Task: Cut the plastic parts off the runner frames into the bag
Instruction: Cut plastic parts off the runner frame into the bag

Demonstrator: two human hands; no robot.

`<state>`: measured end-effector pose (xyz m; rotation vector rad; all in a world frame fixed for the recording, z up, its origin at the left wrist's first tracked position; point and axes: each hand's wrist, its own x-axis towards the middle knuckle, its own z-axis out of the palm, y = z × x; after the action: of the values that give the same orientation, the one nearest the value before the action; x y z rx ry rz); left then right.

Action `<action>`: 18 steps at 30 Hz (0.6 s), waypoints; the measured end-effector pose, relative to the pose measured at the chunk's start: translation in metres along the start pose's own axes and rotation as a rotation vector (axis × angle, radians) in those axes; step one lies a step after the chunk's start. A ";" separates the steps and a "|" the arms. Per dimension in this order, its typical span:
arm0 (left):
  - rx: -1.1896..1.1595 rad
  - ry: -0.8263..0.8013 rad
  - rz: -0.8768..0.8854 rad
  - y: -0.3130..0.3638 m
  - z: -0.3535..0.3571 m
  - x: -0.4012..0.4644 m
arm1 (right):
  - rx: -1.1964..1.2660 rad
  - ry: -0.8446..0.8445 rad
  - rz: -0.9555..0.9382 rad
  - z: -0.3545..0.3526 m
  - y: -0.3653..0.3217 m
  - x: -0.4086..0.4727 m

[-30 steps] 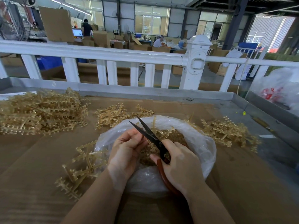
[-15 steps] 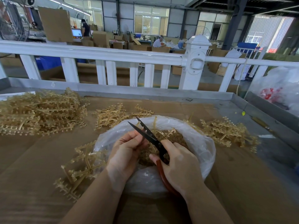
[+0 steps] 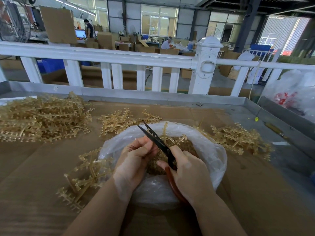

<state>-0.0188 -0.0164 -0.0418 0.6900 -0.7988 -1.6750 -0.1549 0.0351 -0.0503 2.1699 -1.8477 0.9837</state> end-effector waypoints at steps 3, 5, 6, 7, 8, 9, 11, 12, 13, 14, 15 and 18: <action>-0.006 0.013 -0.005 -0.001 0.000 0.001 | 0.002 0.002 -0.002 0.000 0.000 0.000; -0.007 0.020 -0.007 -0.001 0.000 0.001 | 0.014 0.008 -0.001 0.000 0.000 0.000; -0.011 0.017 -0.006 -0.001 0.000 0.001 | 0.019 0.006 0.000 0.000 0.000 0.000; -0.020 0.014 -0.004 -0.002 0.000 0.001 | 0.022 0.004 0.001 0.000 0.000 0.000; -0.031 0.014 0.000 -0.002 0.001 0.001 | 0.024 0.006 0.002 0.000 0.000 0.000; -0.045 0.020 0.004 -0.002 0.000 0.001 | 0.024 0.014 0.001 0.000 0.000 0.000; -0.074 0.045 0.023 -0.003 -0.001 0.002 | 0.020 0.031 -0.003 -0.001 -0.001 -0.001; -0.088 0.059 0.035 -0.003 -0.001 0.002 | 0.019 0.035 -0.003 -0.001 -0.002 -0.001; -0.099 0.073 0.047 -0.003 -0.001 0.003 | 0.022 0.036 -0.002 -0.001 -0.002 -0.001; -0.104 0.084 0.059 -0.003 -0.001 0.003 | 0.027 0.034 -0.001 -0.001 -0.002 -0.001; -0.104 0.088 0.069 -0.004 -0.001 0.004 | 0.031 0.034 -0.001 -0.001 -0.002 -0.001; -0.098 0.084 0.073 -0.005 -0.001 0.004 | 0.033 0.031 0.001 -0.001 -0.002 -0.001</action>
<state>-0.0212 -0.0197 -0.0465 0.6513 -0.6698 -1.5981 -0.1536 0.0372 -0.0496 2.1598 -1.8324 1.0494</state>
